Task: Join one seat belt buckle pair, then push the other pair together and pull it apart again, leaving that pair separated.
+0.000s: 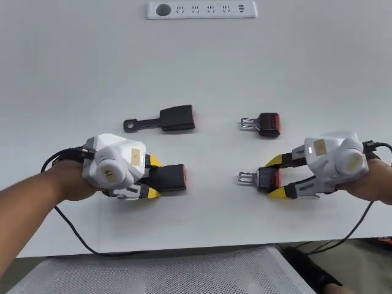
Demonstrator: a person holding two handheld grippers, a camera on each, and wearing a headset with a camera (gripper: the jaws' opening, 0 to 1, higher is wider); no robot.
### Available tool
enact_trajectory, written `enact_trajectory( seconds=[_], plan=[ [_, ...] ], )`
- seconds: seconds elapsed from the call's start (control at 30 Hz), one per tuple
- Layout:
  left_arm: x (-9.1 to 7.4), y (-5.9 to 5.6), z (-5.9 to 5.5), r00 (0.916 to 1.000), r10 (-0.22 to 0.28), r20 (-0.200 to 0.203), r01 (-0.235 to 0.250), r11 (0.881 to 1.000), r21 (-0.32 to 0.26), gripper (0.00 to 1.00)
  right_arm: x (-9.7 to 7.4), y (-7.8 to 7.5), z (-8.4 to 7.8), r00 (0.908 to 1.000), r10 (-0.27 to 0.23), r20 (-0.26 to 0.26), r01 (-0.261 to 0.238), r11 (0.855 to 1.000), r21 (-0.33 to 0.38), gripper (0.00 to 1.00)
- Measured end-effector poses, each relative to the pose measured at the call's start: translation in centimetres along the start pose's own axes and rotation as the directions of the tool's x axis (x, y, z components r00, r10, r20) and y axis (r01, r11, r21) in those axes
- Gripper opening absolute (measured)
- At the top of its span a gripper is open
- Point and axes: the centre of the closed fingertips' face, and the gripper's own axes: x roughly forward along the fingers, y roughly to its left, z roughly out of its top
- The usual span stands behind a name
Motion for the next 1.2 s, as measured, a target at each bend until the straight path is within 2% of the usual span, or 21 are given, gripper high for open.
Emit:
enact_trajectory(
  seconds=[0.13,0.3,0.57,0.93,1.2],
  plan=[
    [0.0,0.0,-0.1,0.9996,-0.021,-0.019,0.022,1.0,0.02,0.33,-0.3,0.0,-0.3,0.9999,0.006,0.016,-0.006,1.0,-0.012,0.35],
    [0.0,0.0,-0.3,0.9987,-0.039,-0.032,0.039,0.999,0.011,0.33,-0.3,0.1,-0.3,0.9991,0.012,0.041,-0.01,0.999,-0.046,0.35],
    [0.0,-0.1,-0.3,0.9979,-0.035,-0.054,0.035,0.999,-0.008,0.33,-0.4,0.3,0.0,0.9968,0.01,0.079,-0.007,0.999,-0.045,0.35],
    [0.0,0.0,-0.2,0.9974,-0.032,-0.064,0.031,0.999,-0.018,0.33,0.5,0.8,1.5,0.9922,0.029,0.121,-0.021,0.998,-0.065,0.35],
    [0.0,0.1,-0.2,0.9976,-0.031,-0.063,0.029,0.999,-0.026,0.33,1.6,1.0,3.1,0.9865,0.019,0.162,-0.008,0.998,-0.066,0.35]
  ],
)
